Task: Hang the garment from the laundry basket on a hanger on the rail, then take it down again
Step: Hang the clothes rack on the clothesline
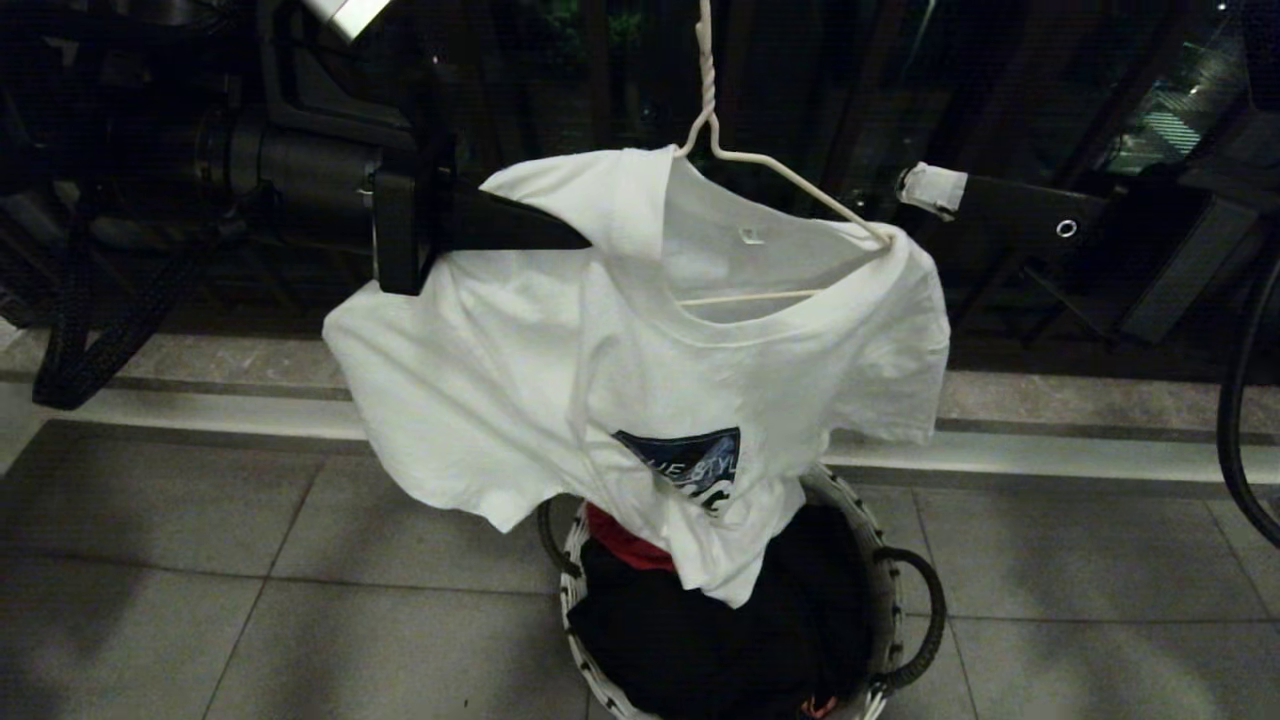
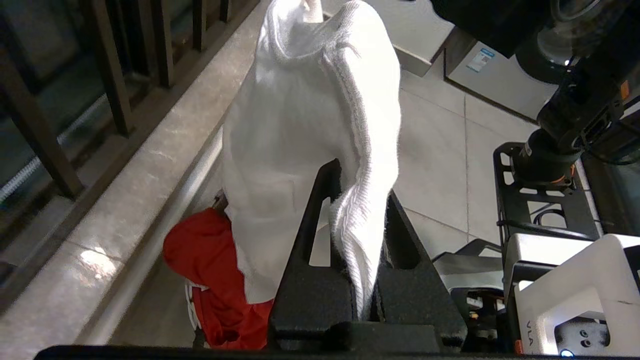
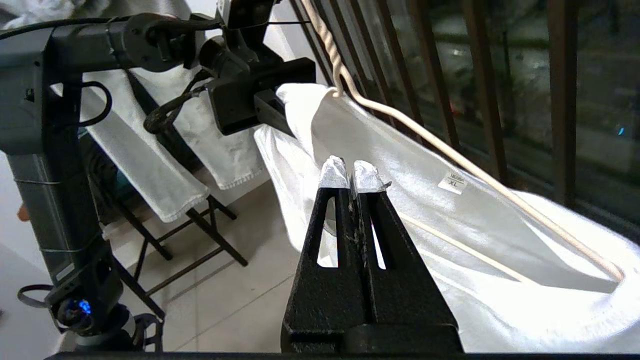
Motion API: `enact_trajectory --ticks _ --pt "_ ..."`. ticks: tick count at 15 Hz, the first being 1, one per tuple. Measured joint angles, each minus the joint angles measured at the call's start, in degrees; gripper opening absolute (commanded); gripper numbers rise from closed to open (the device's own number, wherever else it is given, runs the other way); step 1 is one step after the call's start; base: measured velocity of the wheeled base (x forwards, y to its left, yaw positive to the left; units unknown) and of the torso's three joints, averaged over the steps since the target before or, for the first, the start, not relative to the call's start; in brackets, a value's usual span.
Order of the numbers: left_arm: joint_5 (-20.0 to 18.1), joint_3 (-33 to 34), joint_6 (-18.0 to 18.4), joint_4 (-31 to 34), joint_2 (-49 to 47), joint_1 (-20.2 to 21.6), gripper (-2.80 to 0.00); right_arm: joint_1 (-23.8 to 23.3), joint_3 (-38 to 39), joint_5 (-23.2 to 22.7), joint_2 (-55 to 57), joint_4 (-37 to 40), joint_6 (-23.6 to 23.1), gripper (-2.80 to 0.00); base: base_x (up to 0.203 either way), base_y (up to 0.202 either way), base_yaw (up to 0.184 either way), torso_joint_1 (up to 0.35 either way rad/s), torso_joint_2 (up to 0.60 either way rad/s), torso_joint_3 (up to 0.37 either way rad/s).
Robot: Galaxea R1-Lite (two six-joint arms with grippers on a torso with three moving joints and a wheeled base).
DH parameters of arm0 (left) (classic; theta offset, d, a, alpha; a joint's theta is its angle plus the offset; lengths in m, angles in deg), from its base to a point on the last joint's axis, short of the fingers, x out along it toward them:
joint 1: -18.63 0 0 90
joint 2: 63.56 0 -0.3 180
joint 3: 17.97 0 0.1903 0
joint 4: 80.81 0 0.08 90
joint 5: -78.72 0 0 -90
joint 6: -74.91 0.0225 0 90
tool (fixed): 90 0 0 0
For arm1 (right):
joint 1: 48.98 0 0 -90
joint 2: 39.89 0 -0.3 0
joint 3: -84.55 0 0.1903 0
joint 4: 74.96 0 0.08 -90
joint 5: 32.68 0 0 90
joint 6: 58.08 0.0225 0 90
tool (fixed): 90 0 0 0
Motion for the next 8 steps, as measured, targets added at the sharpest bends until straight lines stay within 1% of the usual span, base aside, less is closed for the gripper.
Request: enact_trajectory --ticks 2,6,8 --pt "0.0 0.2 0.0 0.0 0.0 0.0 -2.80 -1.3 -0.5 0.0 0.0 -0.1 0.1 -2.80 0.000 0.000 0.000 0.001 0.00 0.205" --pt "0.0 0.6 0.0 0.1 0.2 0.0 -2.80 -6.4 -1.9 -0.1 0.0 -0.1 0.4 -2.80 0.000 0.000 0.000 0.004 0.00 0.202" --pt "0.1 1.0 0.0 0.0 0.5 0.0 -2.80 -7.4 -2.1 -0.2 0.0 -0.1 0.5 -2.80 0.000 0.000 0.000 0.007 0.00 0.199"
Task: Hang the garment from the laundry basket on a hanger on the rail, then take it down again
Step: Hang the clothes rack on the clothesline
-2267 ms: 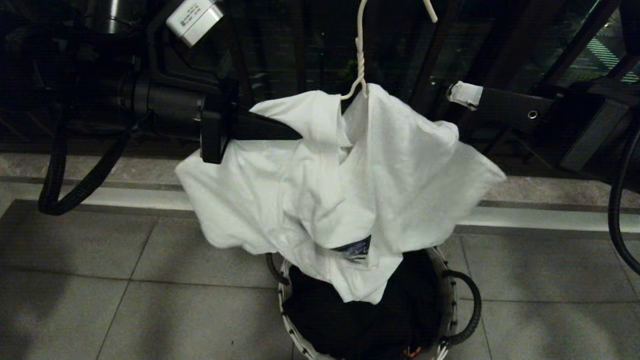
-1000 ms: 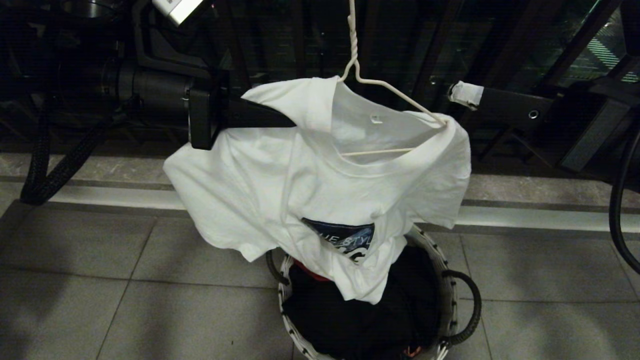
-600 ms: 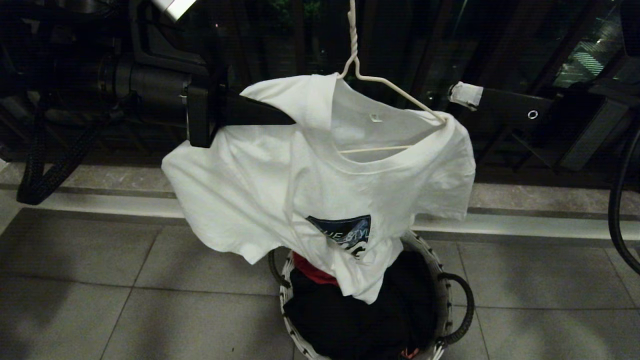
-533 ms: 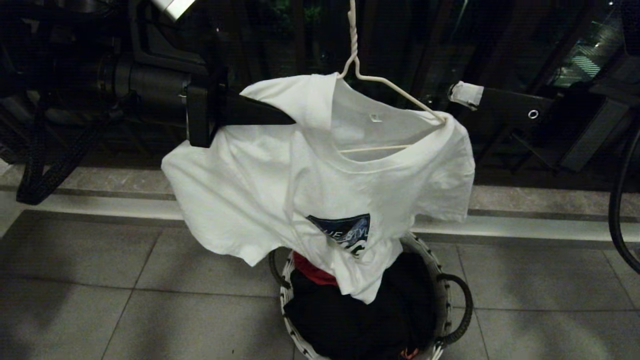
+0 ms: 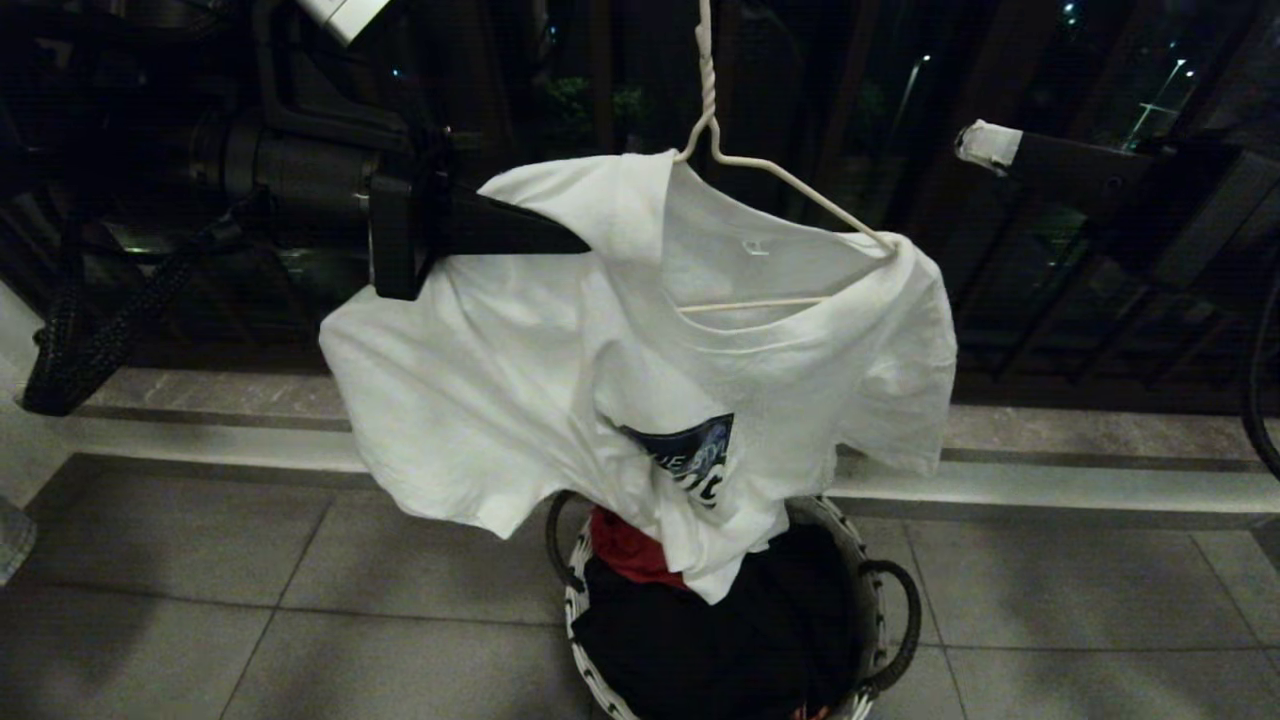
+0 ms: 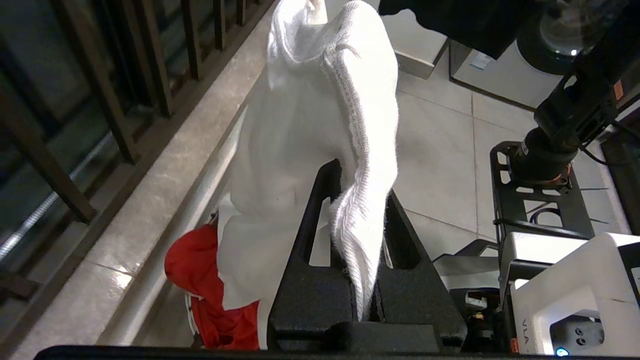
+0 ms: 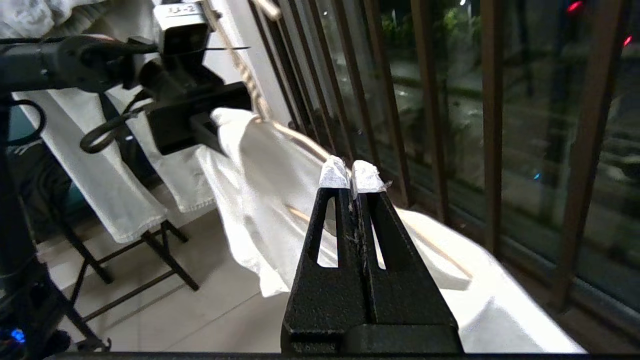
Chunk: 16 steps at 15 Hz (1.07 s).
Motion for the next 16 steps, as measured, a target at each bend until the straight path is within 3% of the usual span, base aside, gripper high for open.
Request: enact_trajectory --ticks 16 --pt "0.3 0.9 0.0 0.0 0.8 0.1 -2.80 -0.5 0.5 -0.2 -0.2 0.0 -0.2 -2.80 0.000 0.000 0.000 0.001 0.00 0.204"
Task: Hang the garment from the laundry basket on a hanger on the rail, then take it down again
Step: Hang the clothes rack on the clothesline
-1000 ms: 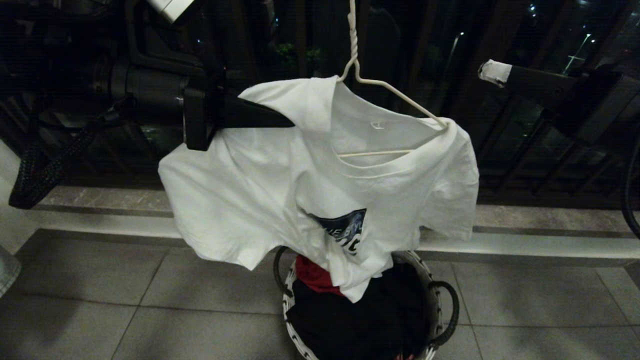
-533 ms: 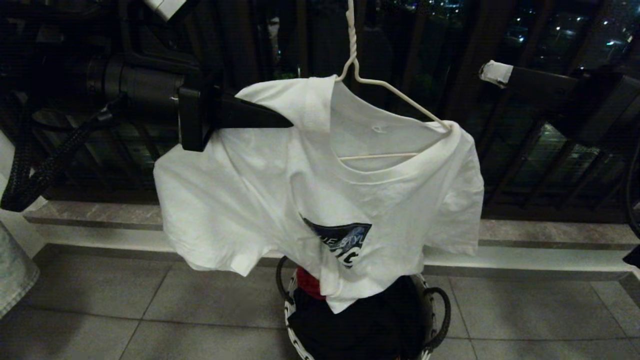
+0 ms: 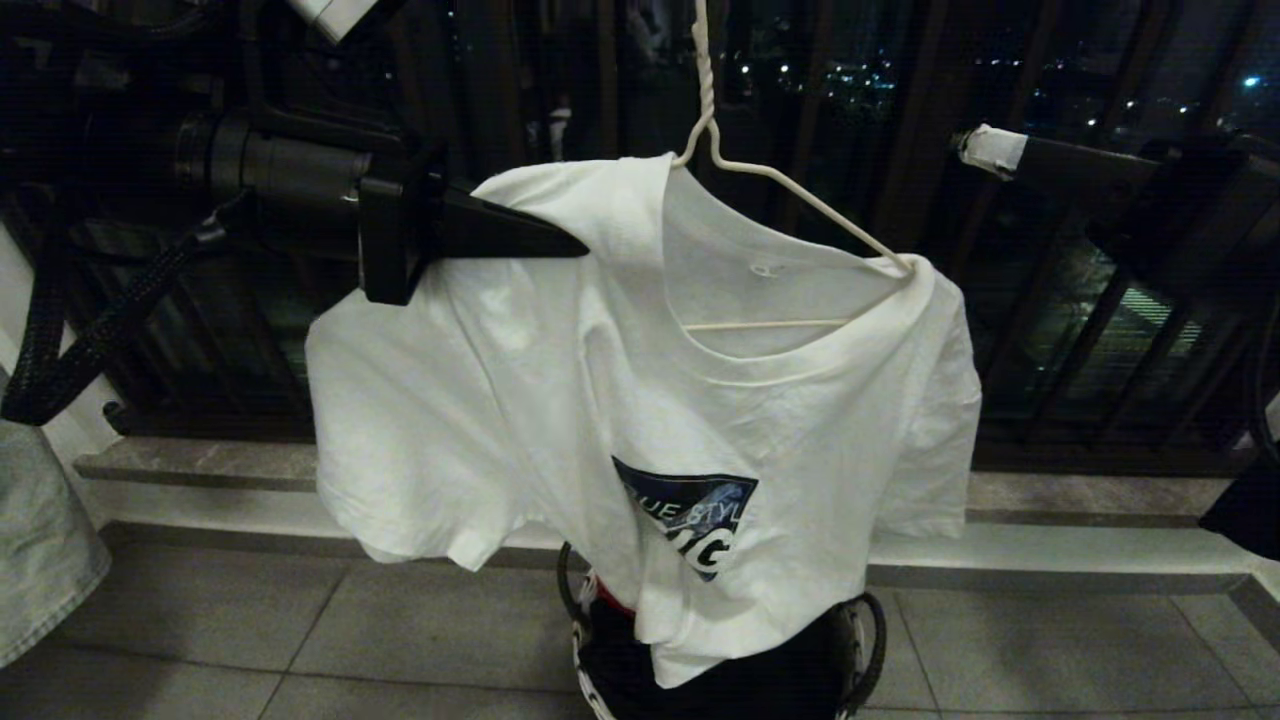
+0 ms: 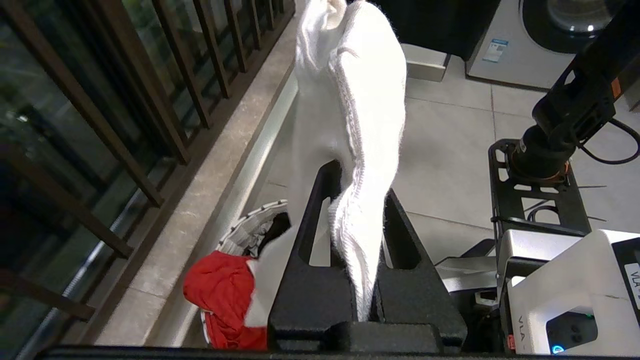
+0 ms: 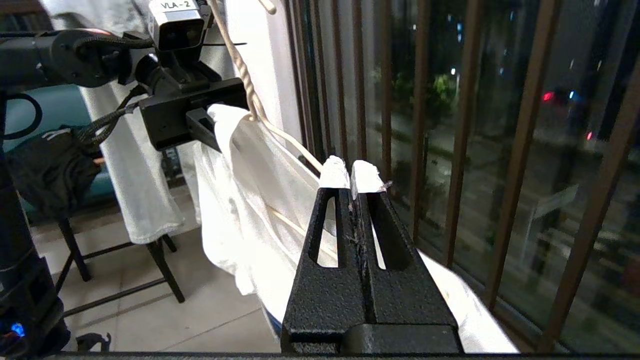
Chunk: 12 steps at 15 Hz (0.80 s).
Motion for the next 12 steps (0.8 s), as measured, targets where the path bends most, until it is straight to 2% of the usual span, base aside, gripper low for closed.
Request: enact_trajectory --ticks 6,12 --pt "0.0 0.6 0.0 0.0 0.0 0.0 -2.80 0.0 0.0 0.1 -0.3 -0.1 0.2 -2.80 0.000 0.000 0.000 0.003 0.00 0.200" --pt "-0.4 1.5 -0.2 0.0 0.1 0.6 -2.80 -0.1 -0.1 0.1 -0.3 0.0 0.2 -2.80 0.000 0.000 0.000 0.002 -0.02 0.028"
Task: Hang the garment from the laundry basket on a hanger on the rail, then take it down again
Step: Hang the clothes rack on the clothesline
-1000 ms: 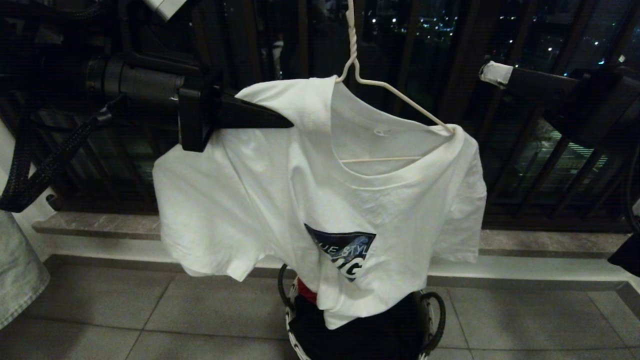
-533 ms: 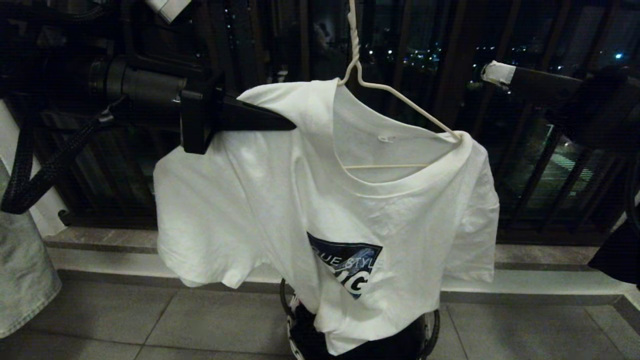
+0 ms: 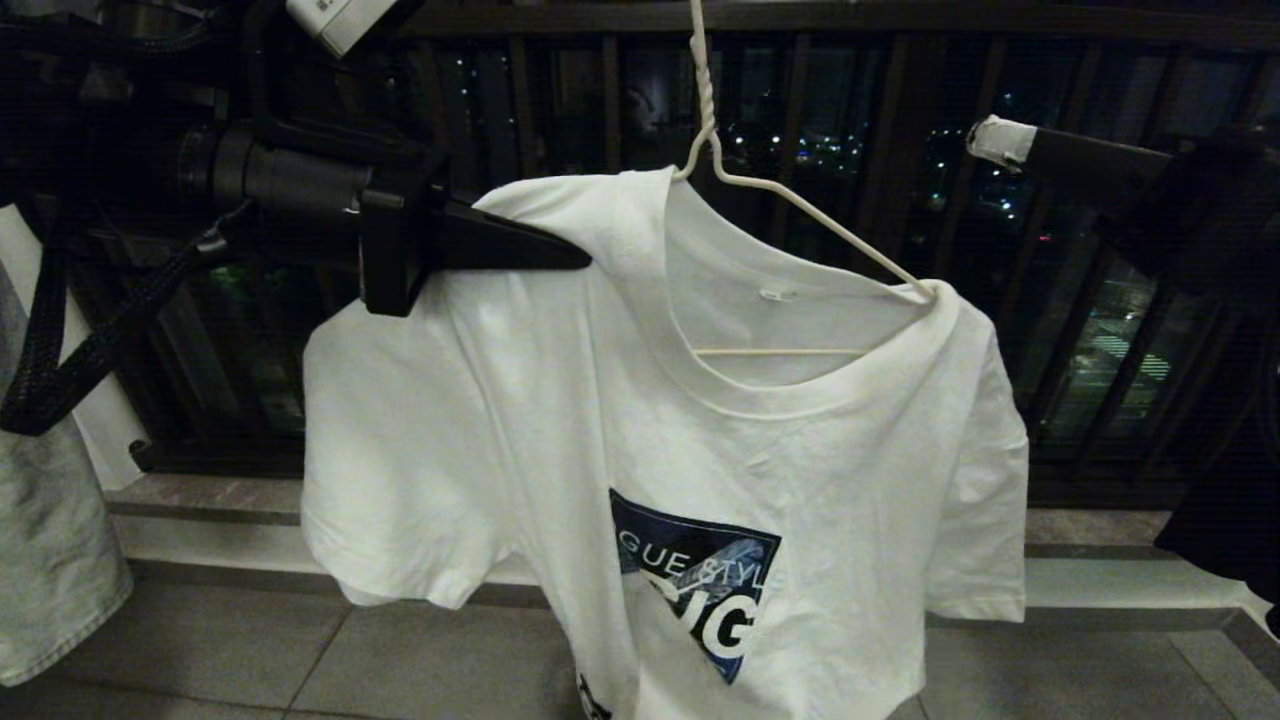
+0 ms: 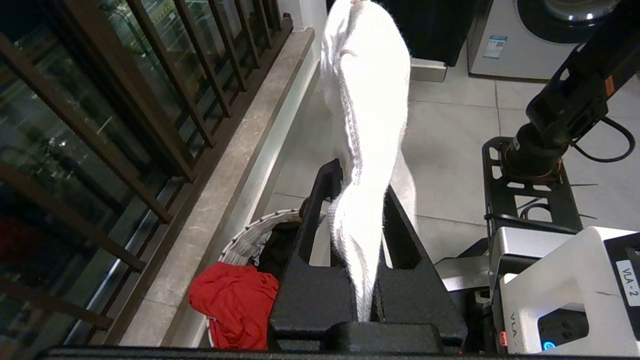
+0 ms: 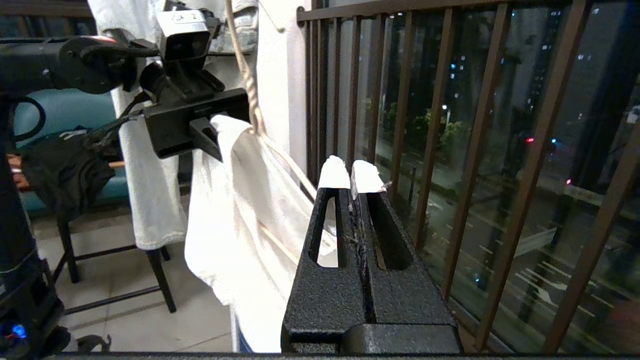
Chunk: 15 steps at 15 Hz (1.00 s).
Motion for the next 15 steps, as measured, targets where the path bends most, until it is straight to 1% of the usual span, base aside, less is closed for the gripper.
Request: enact_trajectory --ticks 9,11,13,15 --pt "-1.1 1.6 -0.3 -0.1 1.0 0.6 -2.80 0.0 0.0 0.0 0.3 0.0 -0.2 -2.80 0.000 0.000 0.000 0.002 0.01 0.012" --pt "-1.1 1.8 -0.3 -0.1 1.1 0.6 -2.80 0.0 0.0 0.0 0.2 0.0 -0.6 -2.80 0.000 0.000 0.000 0.022 -0.18 -0.178" --pt "-1.2 2.3 -0.3 -0.2 1.3 0.6 -2.80 0.0 0.0 0.0 0.1 -0.7 -1.1 -2.80 0.000 0.000 0.000 0.035 -0.15 -0.310" --pt "-1.0 2.7 -0.3 0.1 1.3 0.6 -2.80 -0.2 0.2 0.0 0.2 -0.4 -1.2 -2.80 0.000 0.000 0.000 0.101 -0.49 -0.356"
